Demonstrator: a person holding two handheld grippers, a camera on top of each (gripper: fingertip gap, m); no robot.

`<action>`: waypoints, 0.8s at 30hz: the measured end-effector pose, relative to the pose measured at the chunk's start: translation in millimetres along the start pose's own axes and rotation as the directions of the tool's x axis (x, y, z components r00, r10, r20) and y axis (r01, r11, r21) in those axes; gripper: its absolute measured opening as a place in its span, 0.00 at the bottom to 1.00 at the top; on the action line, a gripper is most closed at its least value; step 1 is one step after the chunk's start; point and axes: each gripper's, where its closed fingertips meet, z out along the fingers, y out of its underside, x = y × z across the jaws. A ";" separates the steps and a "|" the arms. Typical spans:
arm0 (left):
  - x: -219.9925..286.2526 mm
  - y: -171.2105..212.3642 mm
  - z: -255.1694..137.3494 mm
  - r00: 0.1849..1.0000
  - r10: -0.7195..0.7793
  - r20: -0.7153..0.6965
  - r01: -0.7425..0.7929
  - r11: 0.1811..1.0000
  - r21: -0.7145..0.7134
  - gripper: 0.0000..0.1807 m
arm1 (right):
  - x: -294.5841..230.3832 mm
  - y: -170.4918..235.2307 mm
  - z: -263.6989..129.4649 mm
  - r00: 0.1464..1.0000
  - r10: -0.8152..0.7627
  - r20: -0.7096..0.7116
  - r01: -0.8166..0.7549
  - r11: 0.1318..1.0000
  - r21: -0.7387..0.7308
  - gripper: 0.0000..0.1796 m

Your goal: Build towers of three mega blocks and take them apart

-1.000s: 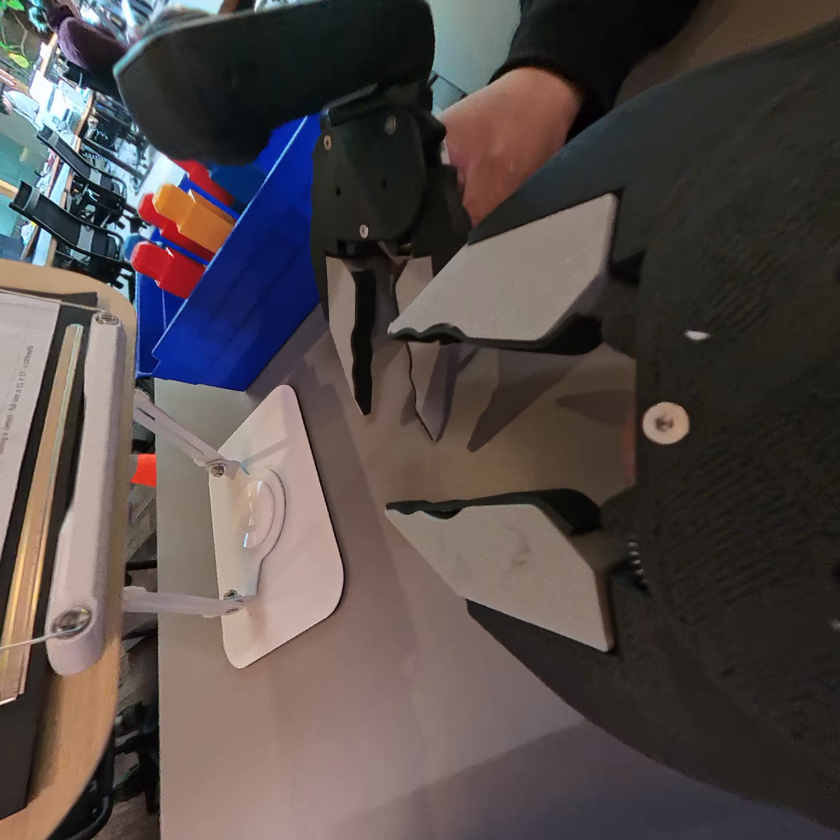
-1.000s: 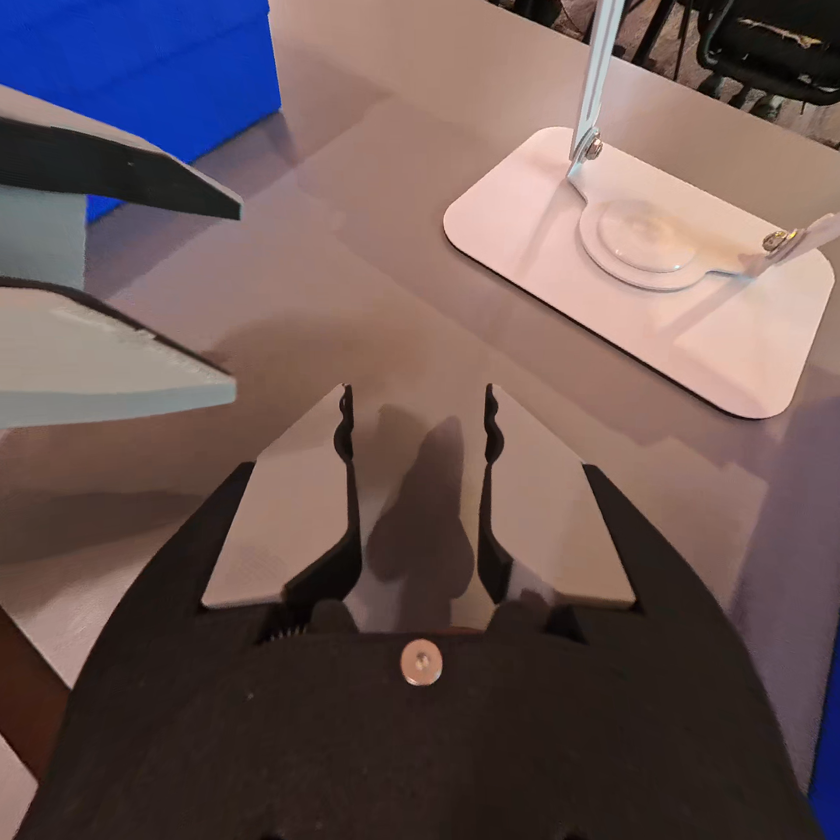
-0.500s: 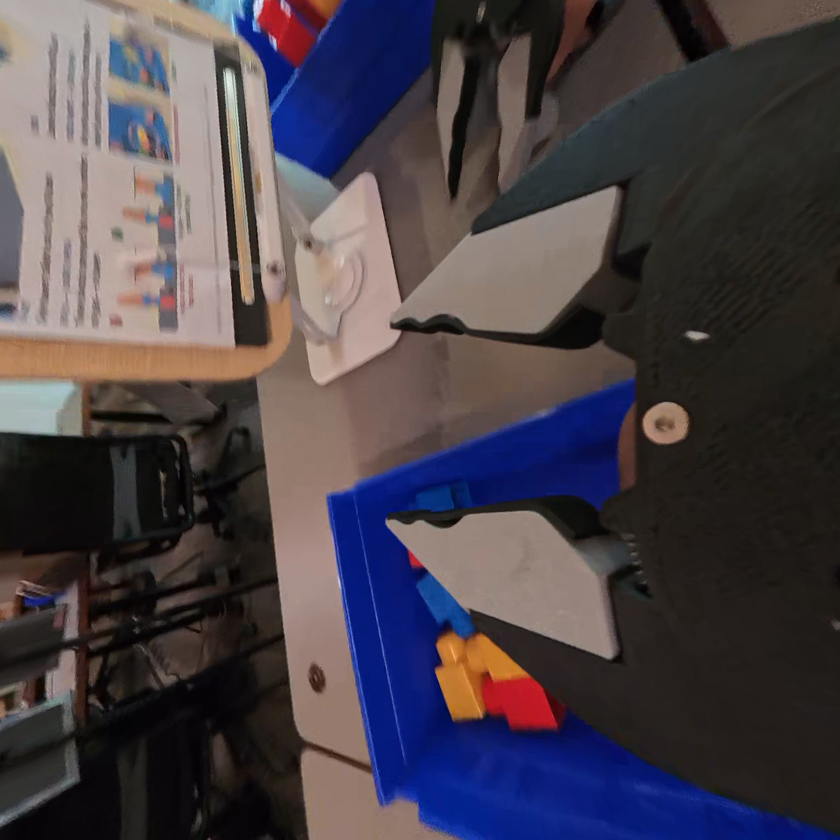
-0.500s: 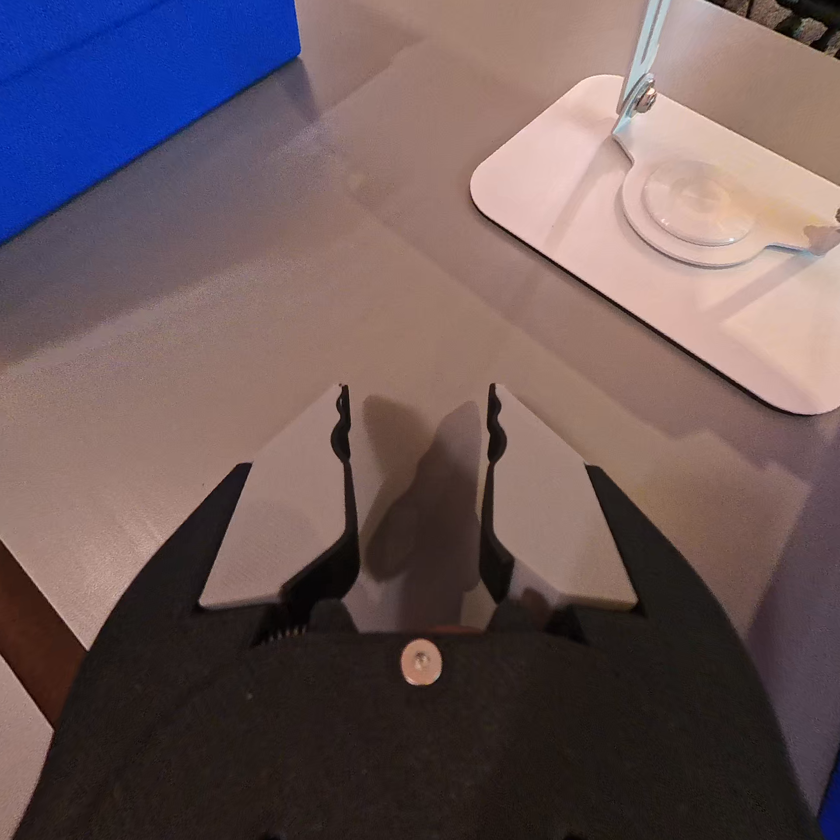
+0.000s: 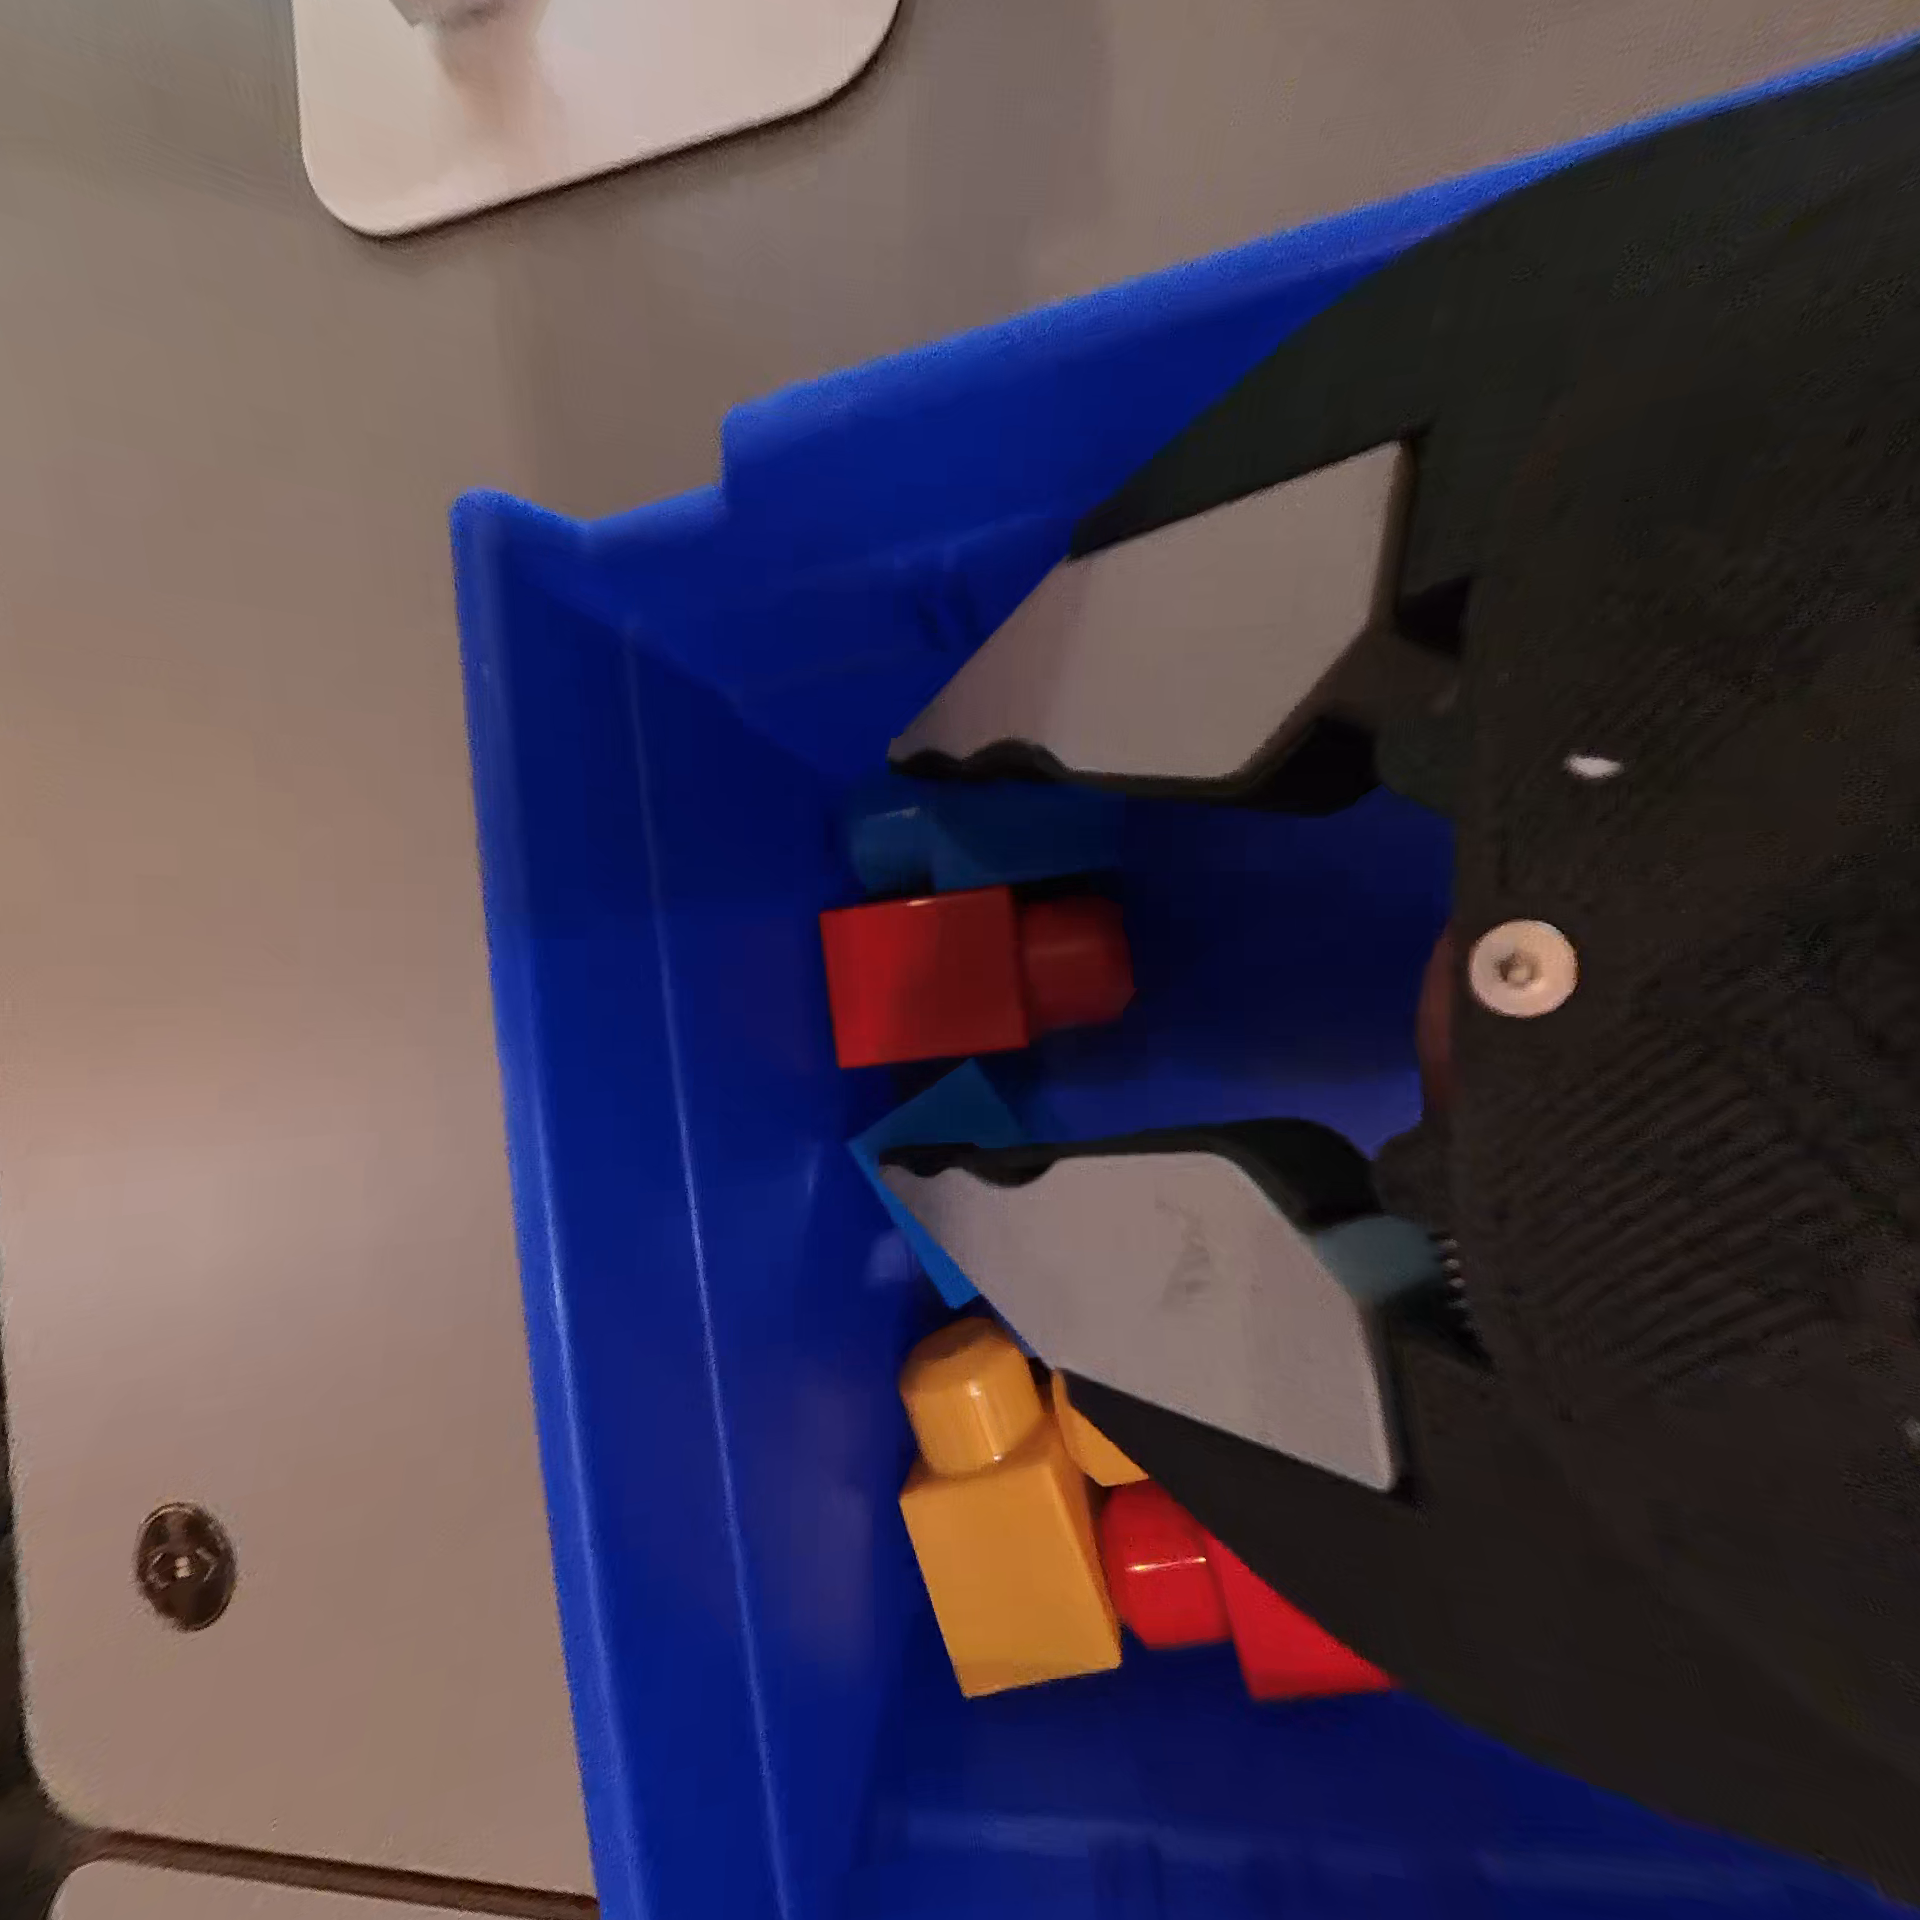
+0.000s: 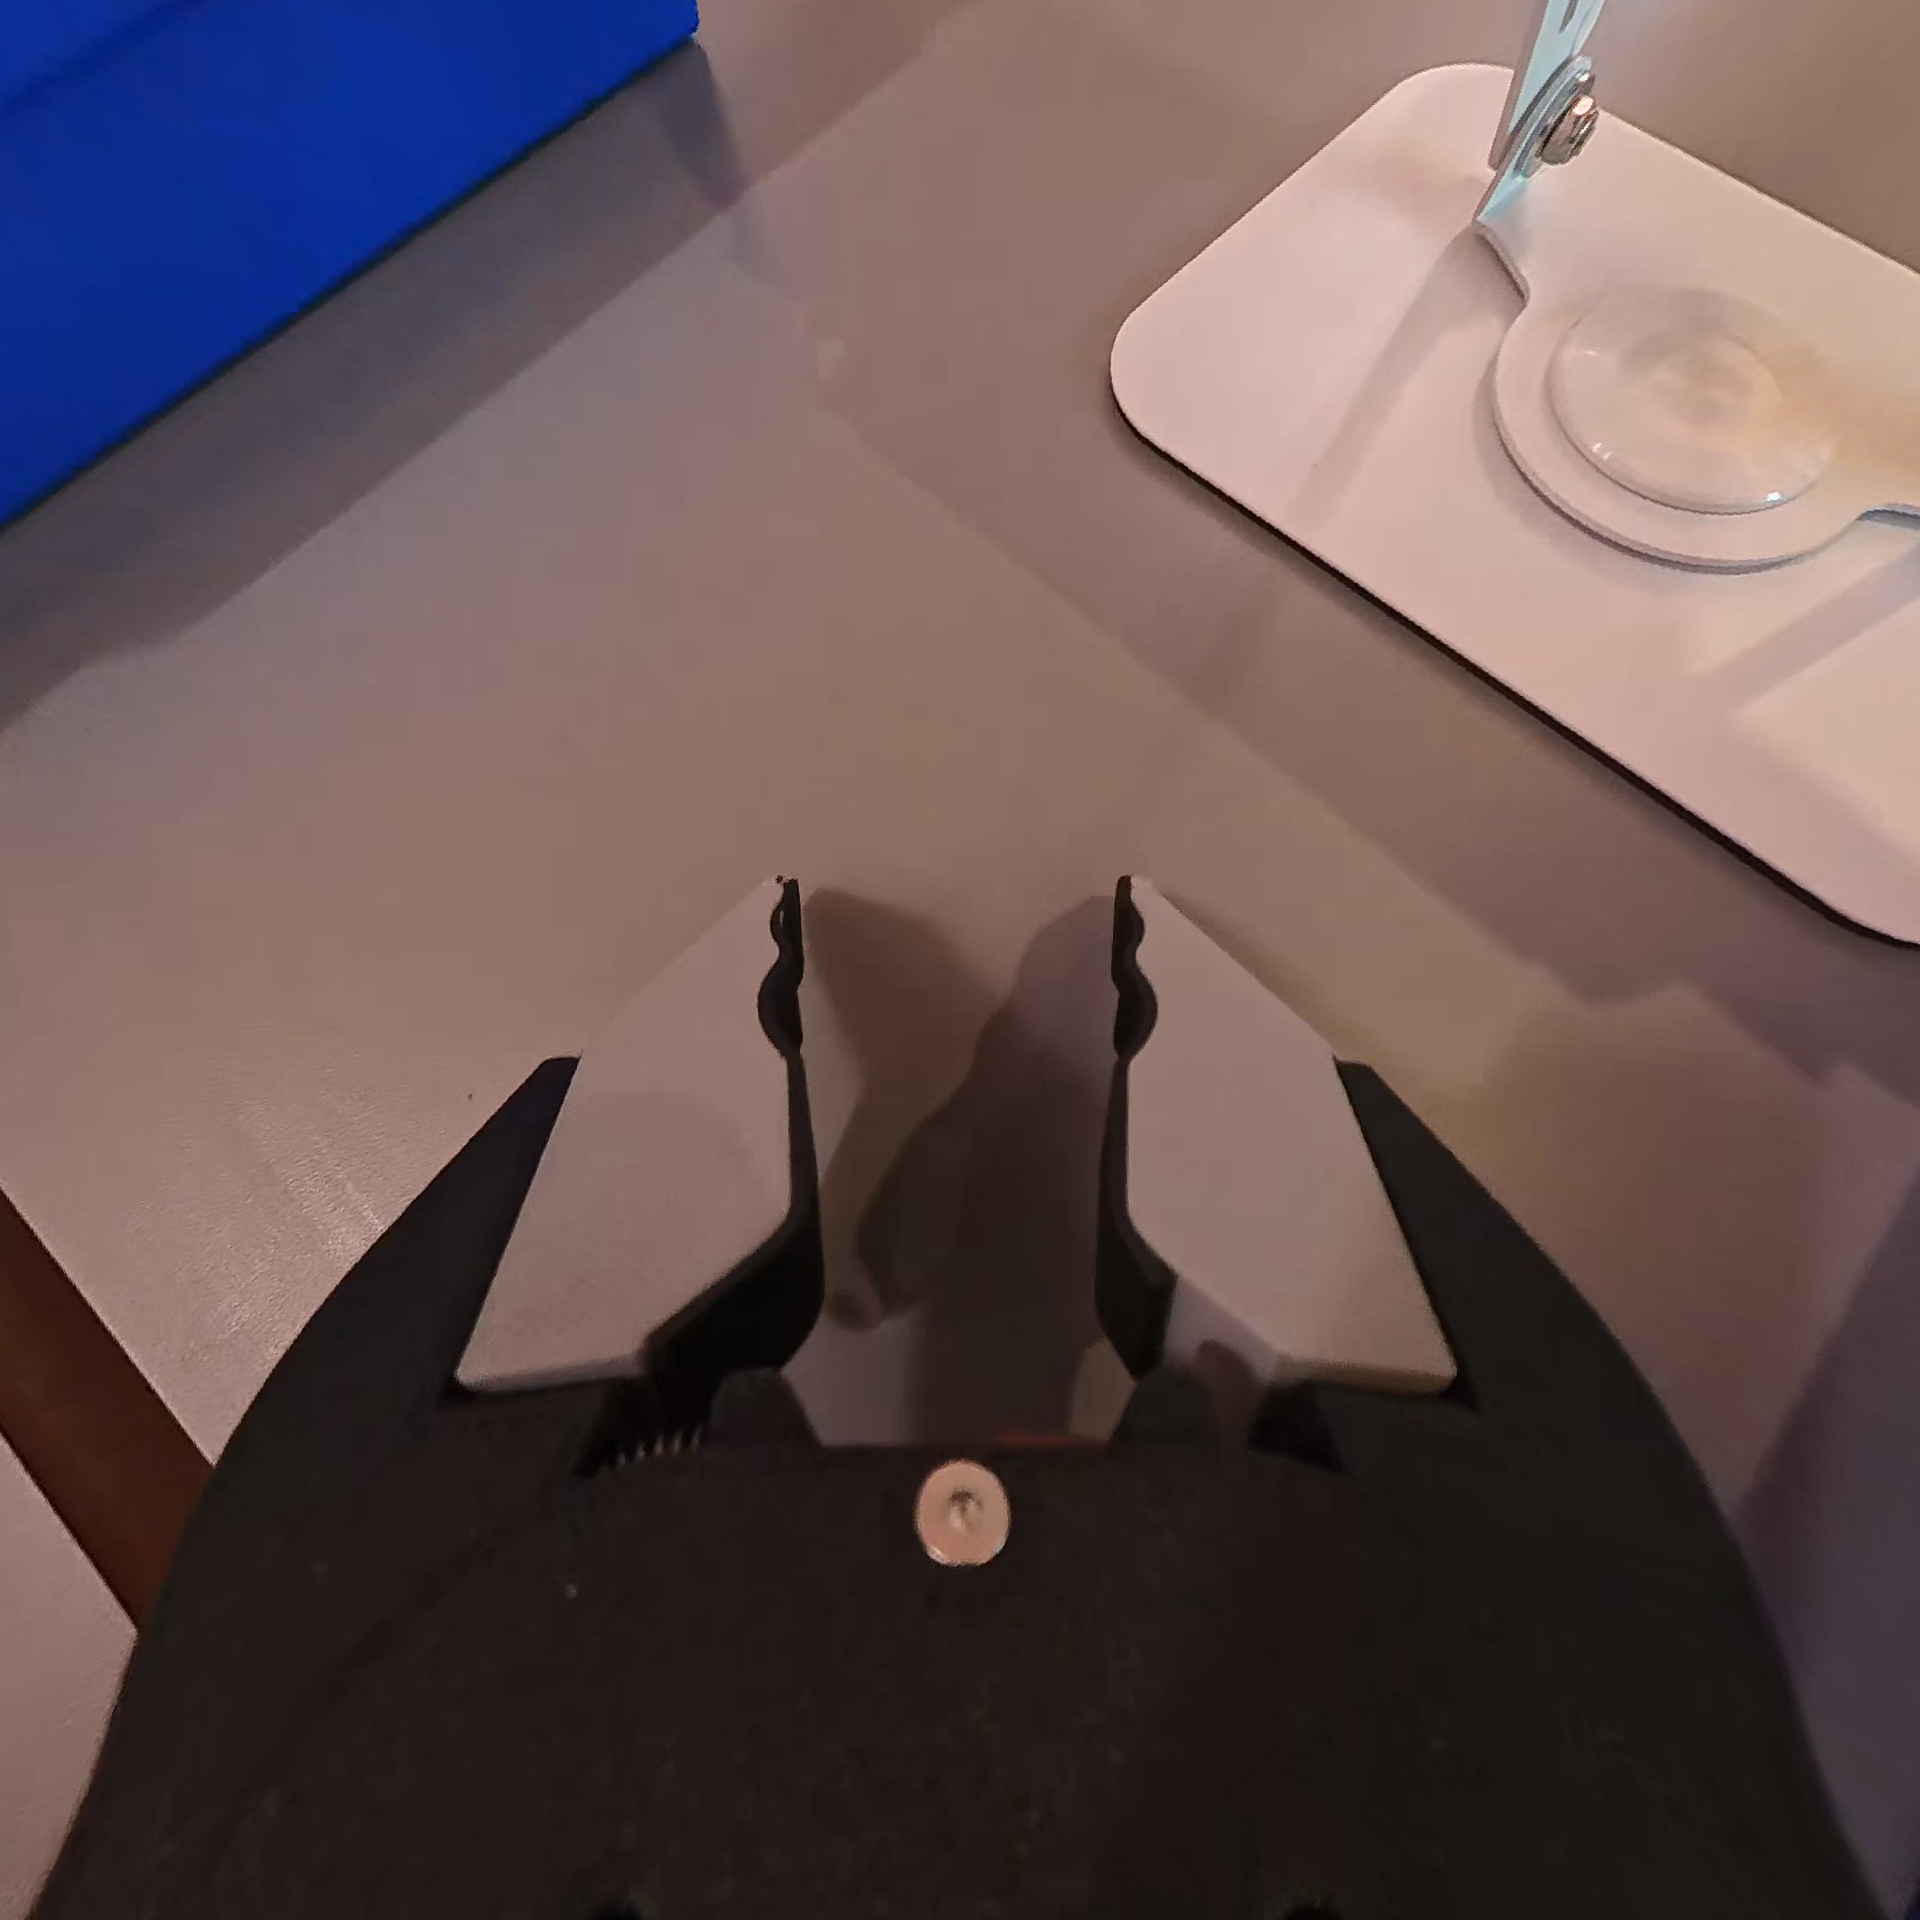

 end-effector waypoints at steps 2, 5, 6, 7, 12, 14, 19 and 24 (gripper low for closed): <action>-4.3 -1.1 4.6 0.997 0.058 0.043 -0.058 0.998 0.002 0.41 | -1.4 0.8 1.0 1.000 -0.010 0.003 0.010 1.000 -0.008 0.32; 2.3 1.4 1.7 0.997 0.077 0.021 -0.077 0.997 0.001 0.35 | -2.7 1.0 1.5 1.000 -0.022 0.004 0.022 1.000 -0.011 0.31; 11.2 6.7 -1.5 0.995 0.092 -0.026 -0.093 0.995 -0.031 0.29 | -2.7 0.9 1.2 1.000 -0.021 0.005 0.021 1.000 -0.009 0.31; 15.5 16.0 -4.8 0.995 0.082 -0.051 -0.086 0.993 -0.085 0.31 | -2.6 0.6 1.0 1.000 -0.020 0.005 0.020 1.000 -0.007 0.31; 26.3 59.5 -39.0 0.970 0.120 -0.210 -0.180 0.937 -0.300 0.33 | -3.7 -0.4 0.0 1.000 -0.027 0.005 0.027 1.000 0.001 0.31; 30.0 85.1 -57.0 0.950 0.119 -0.290 -0.234 0.884 -0.404 0.34 | -5.2 -0.5 -0.3 1.000 -0.030 0.008 0.030 1.000 0.003 0.31; 7.7 105.9 -89.0 0.947 0.188 -0.260 -0.300 0.809 -0.505 0.31 | -9.0 0.0 -0.7 0.999 -0.039 0.020 0.039 0.999 0.003 0.31; -3.1 94.0 -107.2 0.952 0.219 -0.214 -0.296 0.840 -0.454 0.29 | -9.5 -0.8 -1.7 0.999 -0.031 0.028 0.031 0.999 0.011 0.31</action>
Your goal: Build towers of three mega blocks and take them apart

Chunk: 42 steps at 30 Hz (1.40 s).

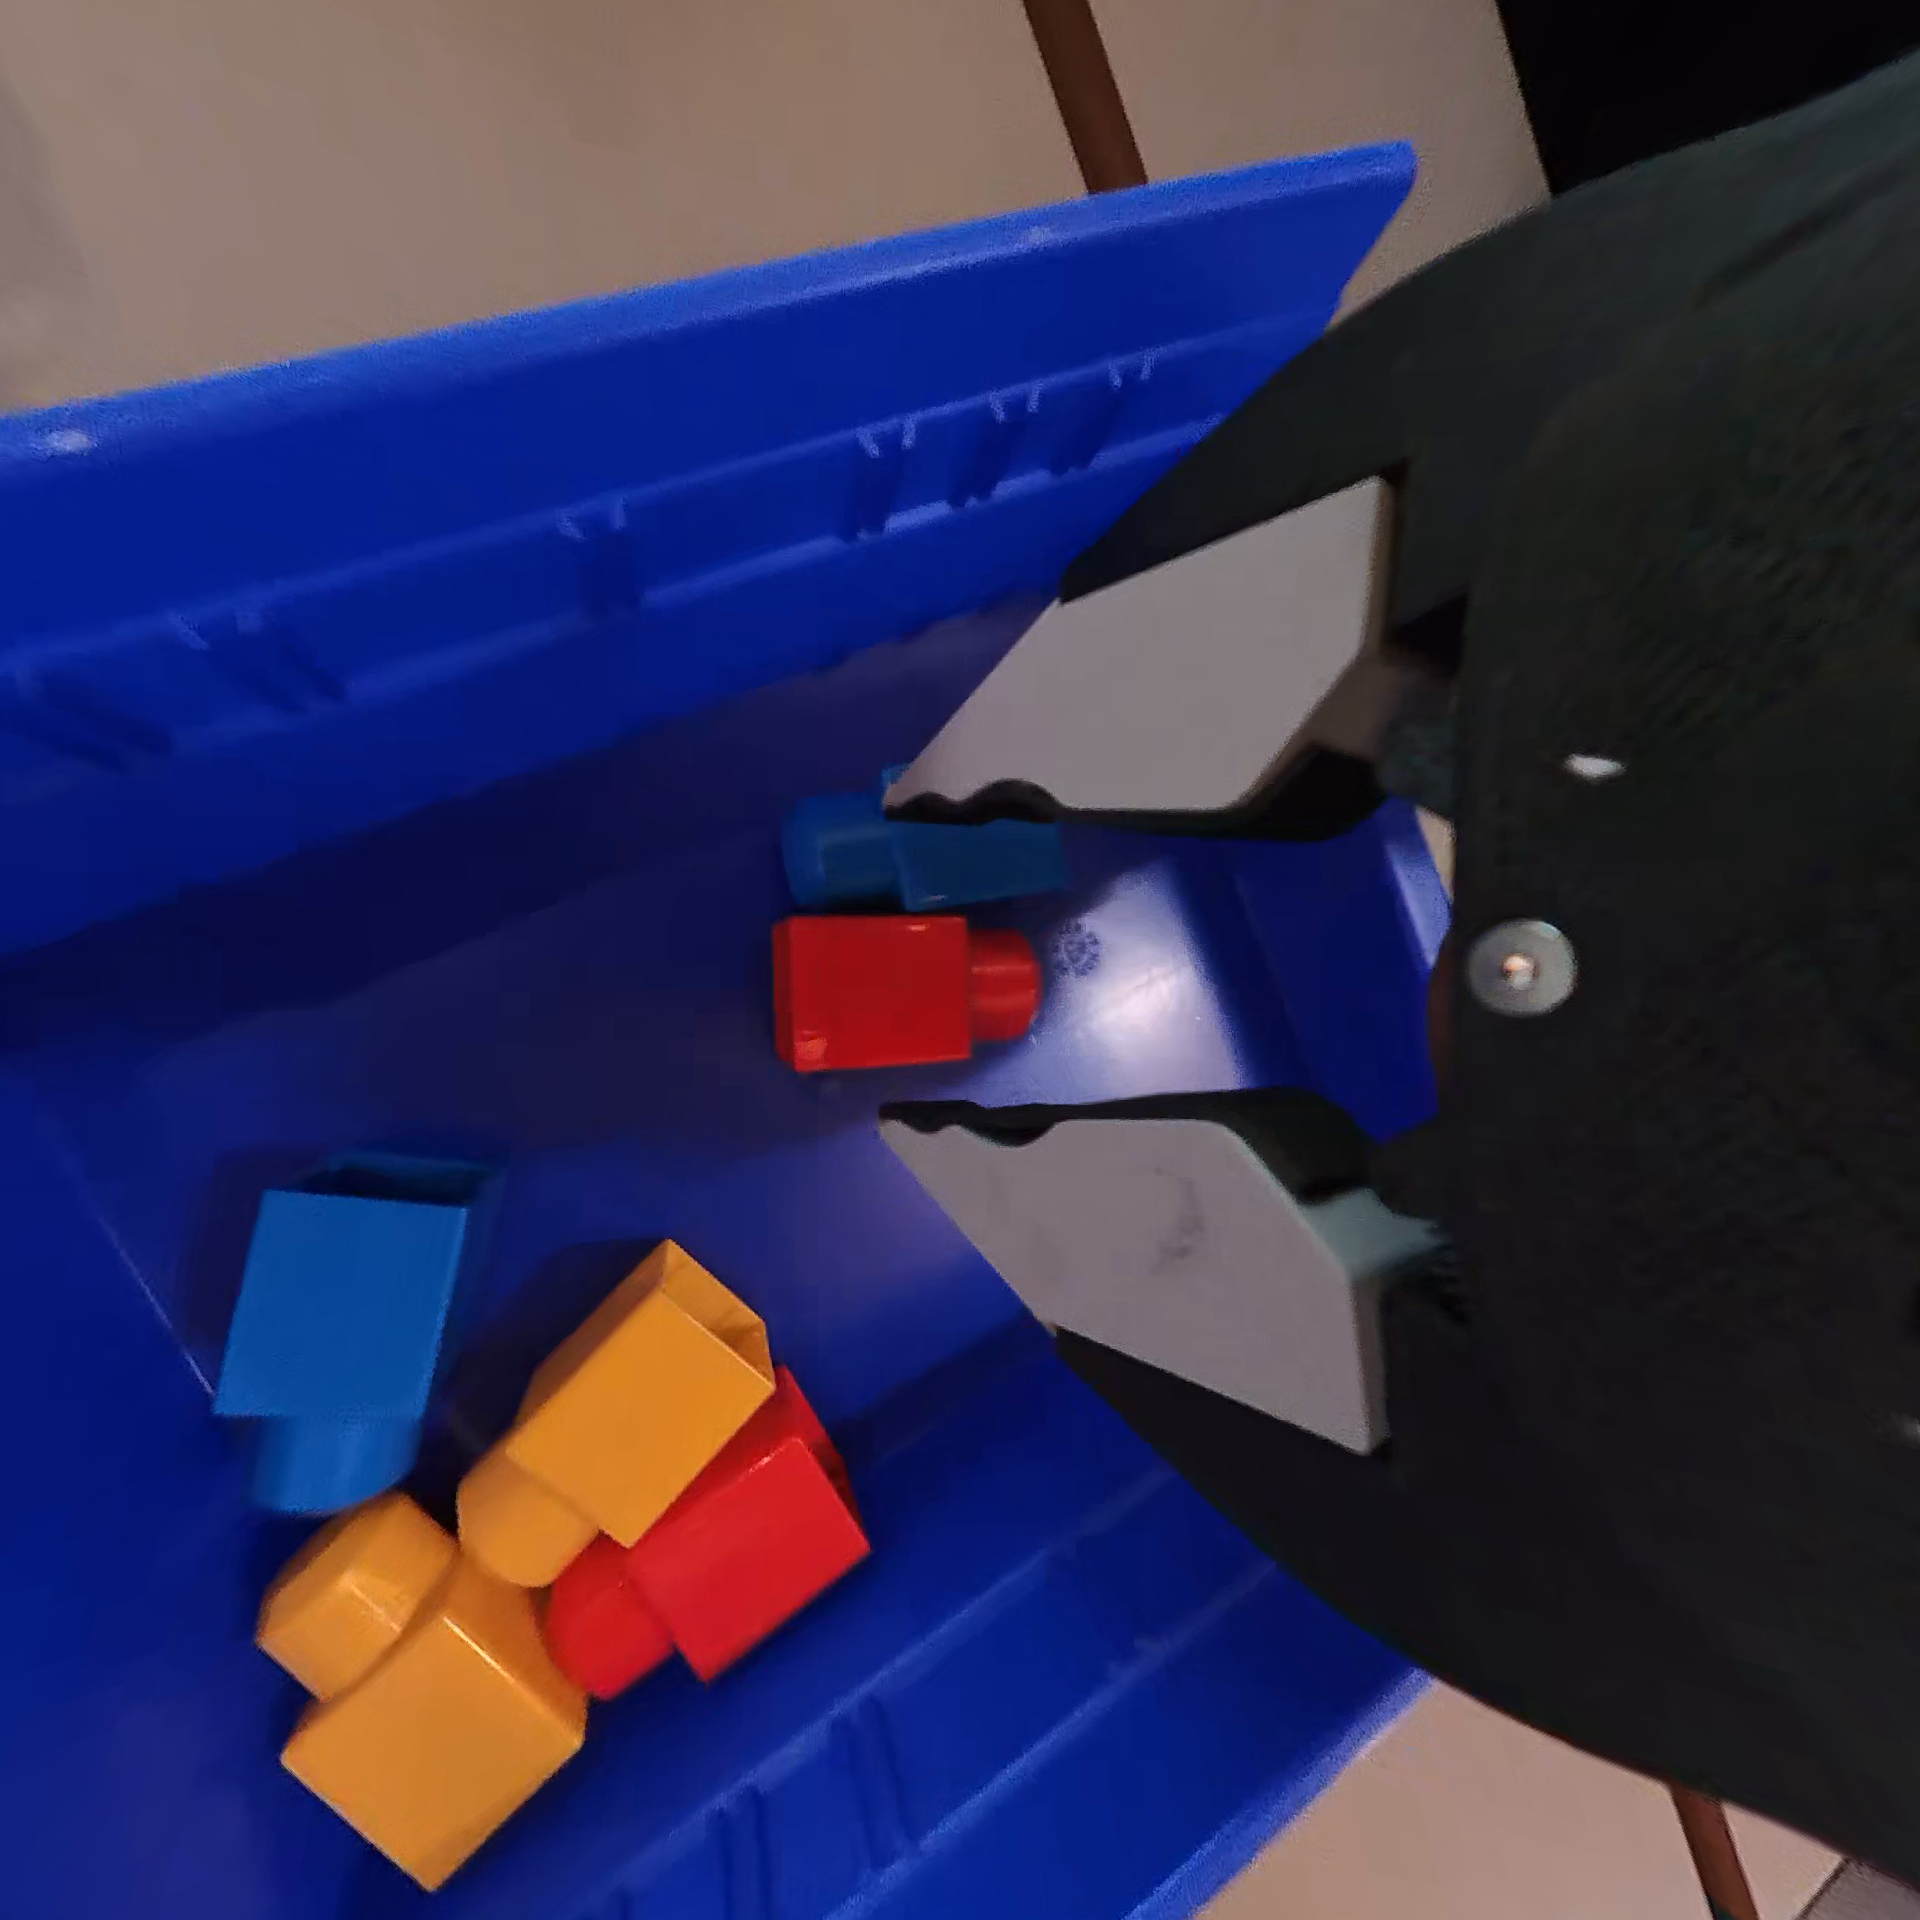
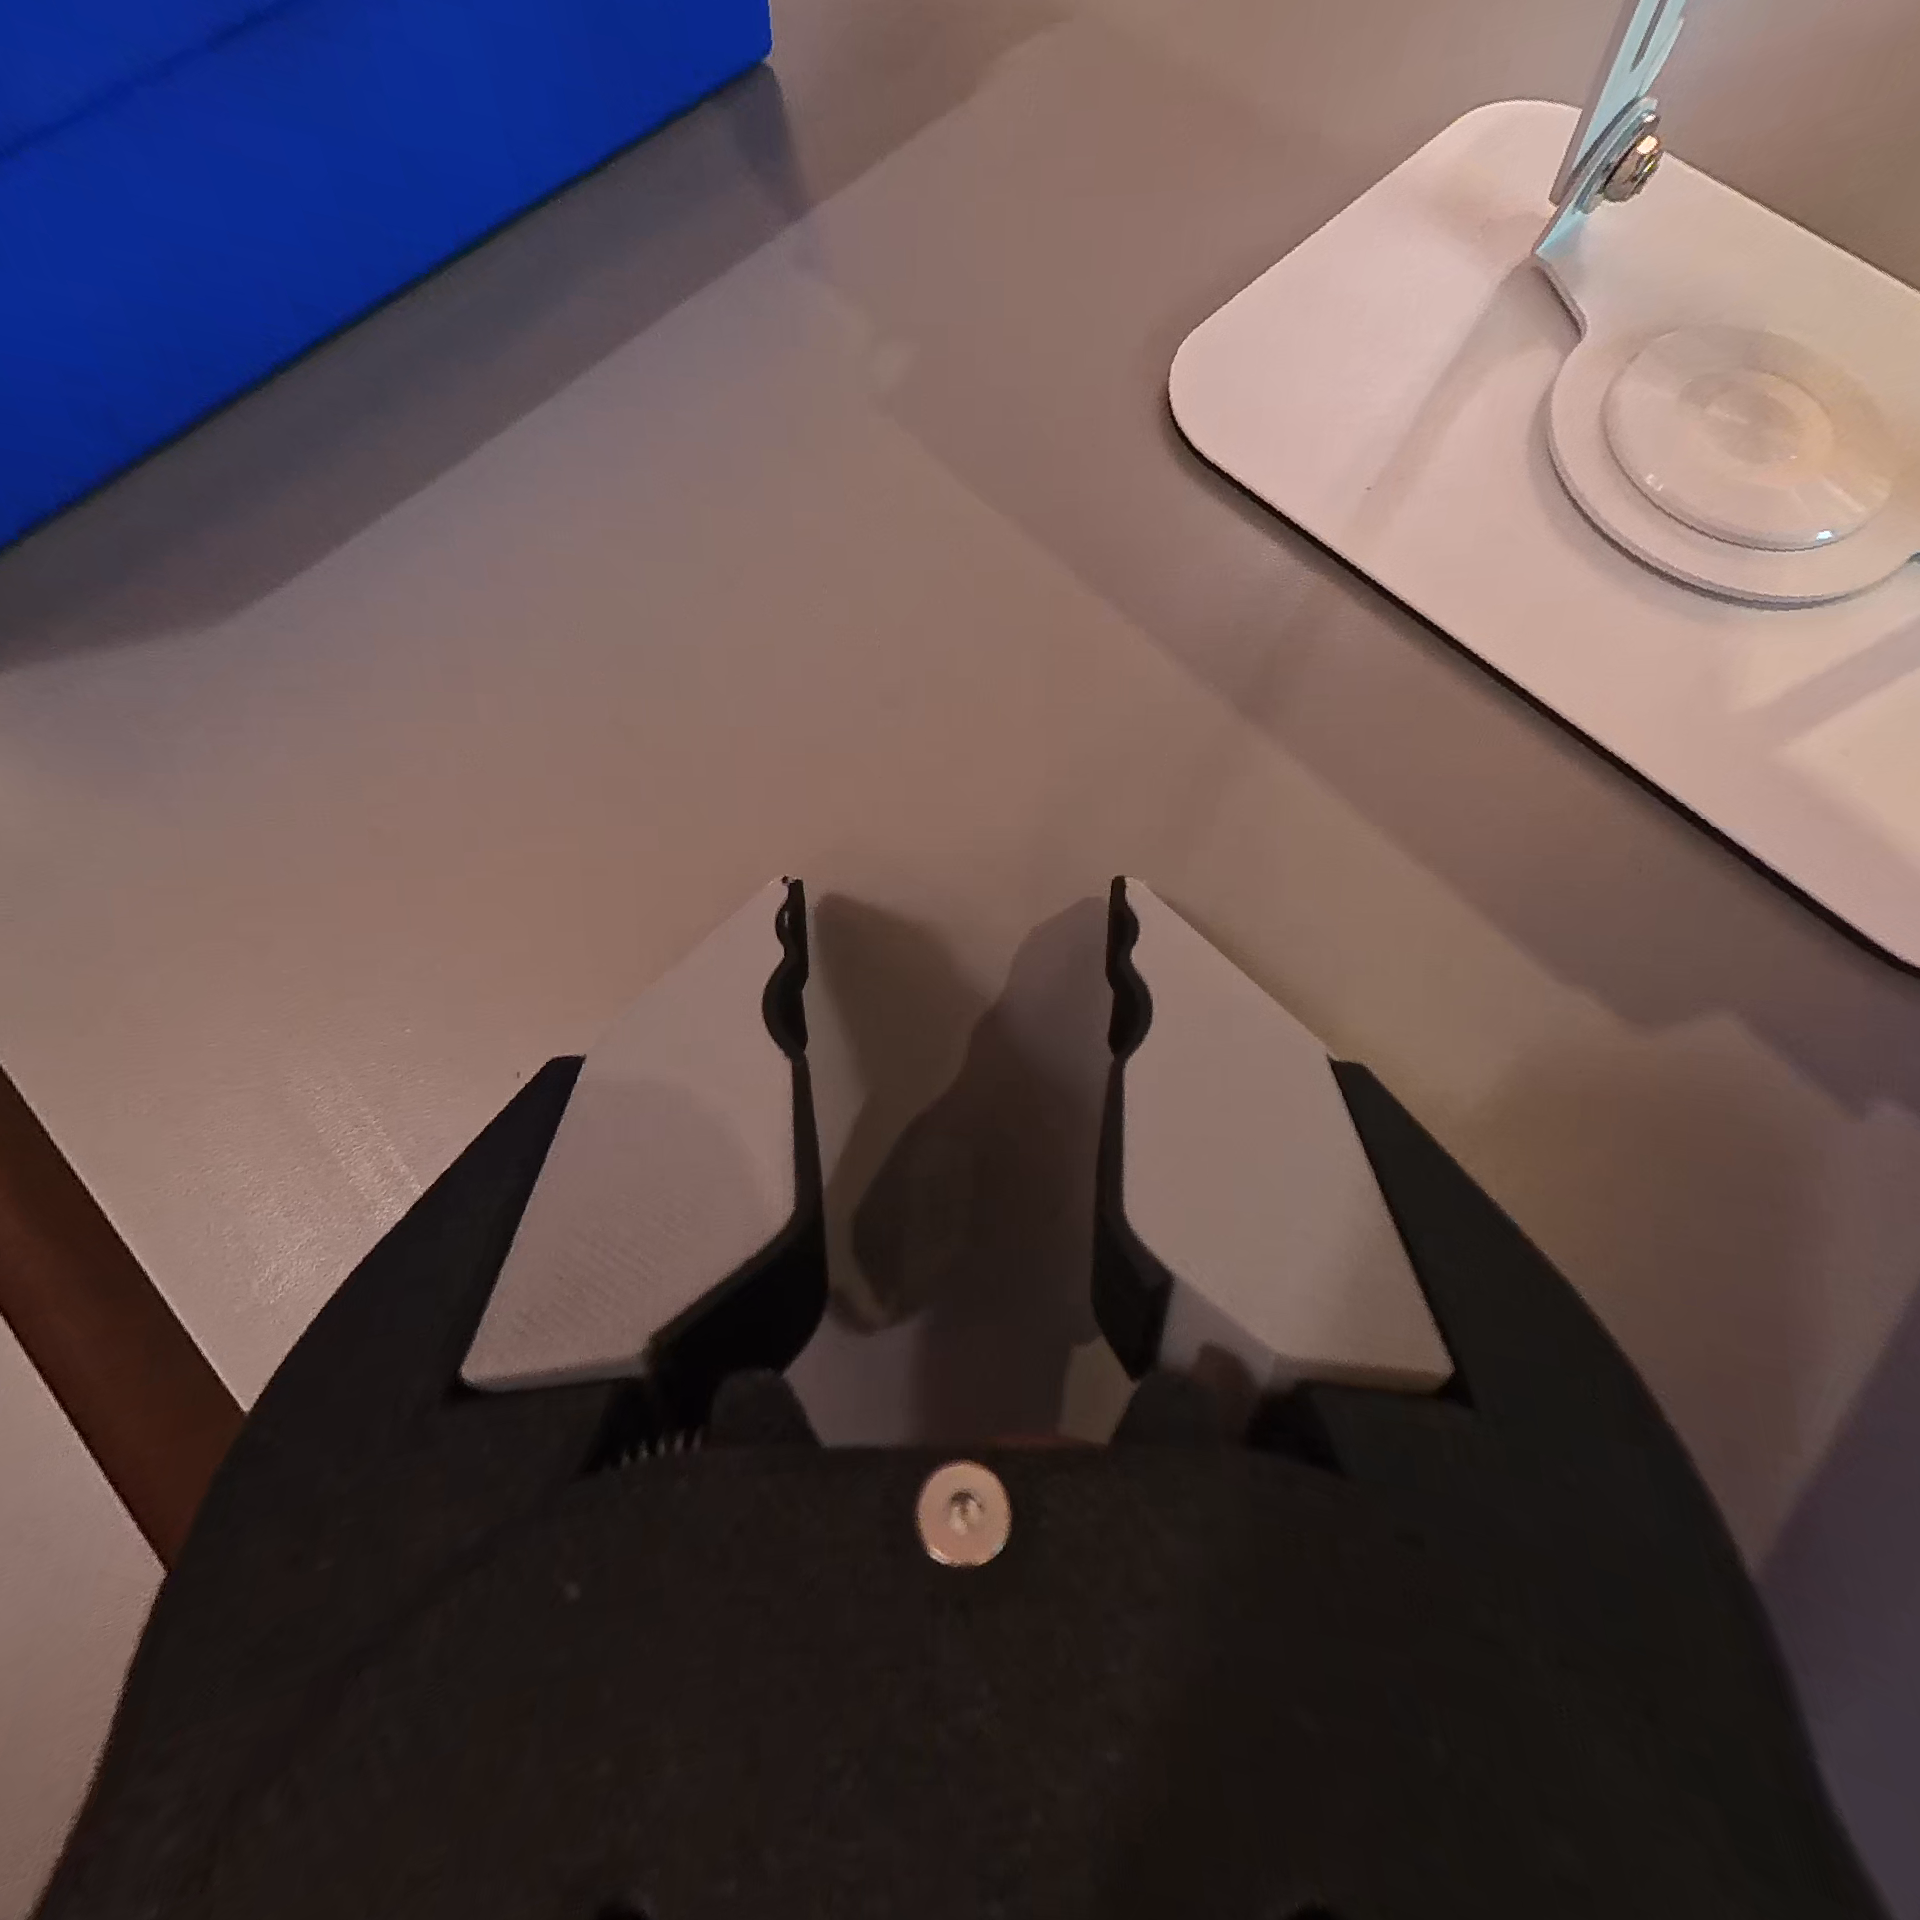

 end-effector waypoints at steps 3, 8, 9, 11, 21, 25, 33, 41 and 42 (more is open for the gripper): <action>-0.8 6.1 2.2 1.000 0.006 0.010 -0.006 1.000 -0.001 0.30 | -0.2 0.4 0.2 1.000 0.004 0.005 -0.004 1.000 -0.003 0.31; -20.6 0.2 12.6 0.995 -0.051 0.087 0.045 0.996 0.077 0.30 | -2.2 0.8 0.3 1.000 -0.006 0.009 0.006 1.000 -0.005 0.31; -23.4 1.2 16.6 0.994 -0.062 0.089 0.055 0.996 0.077 0.32 | -2.6 1.0 0.5 1.000 -0.009 0.010 0.009 1.000 -0.006 0.30; -21.2 15.4 32.1 0.996 -0.059 0.060 0.059 0.998 0.003 0.29 | -3.1 1.2 0.7 1.000 -0.011 0.011 0.011 1.000 -0.008 0.30; -20.6 5.4 18.3 0.999 -0.048 0.000 0.048 0.995 0.087 0.19 | -3.9 1.8 1.0 1.000 -0.004 0.023 0.004 1.000 -0.011 0.29; -10.1 -27.2 -27.0 1.000 -0.009 -0.009 0.011 0.959 0.282 0.19 | -4.3 -4.4 -3.3 0.999 0.008 0.037 -0.010 0.999 0.036 0.27; 131.8 -63.2 -81.2 0.854 0.493 0.165 -0.506 0.715 0.483 0.19 | -25.0 -55.2 -55.9 0.973 -0.006 0.232 -0.073 0.941 0.332 0.27; 233.6 -35.3 -50.7 0.666 0.745 -0.051 -0.635 0.601 0.486 0.19 | -69.3 -82.6 -128.1 0.820 -0.230 0.524 -0.111 0.835 0.539 0.19; 240.0 -31.7 -49.2 0.647 0.757 -0.085 -0.636 0.598 0.488 0.19 | -70.0 -80.0 -125.7 0.817 -0.234 0.526 -0.099 0.843 0.529 0.19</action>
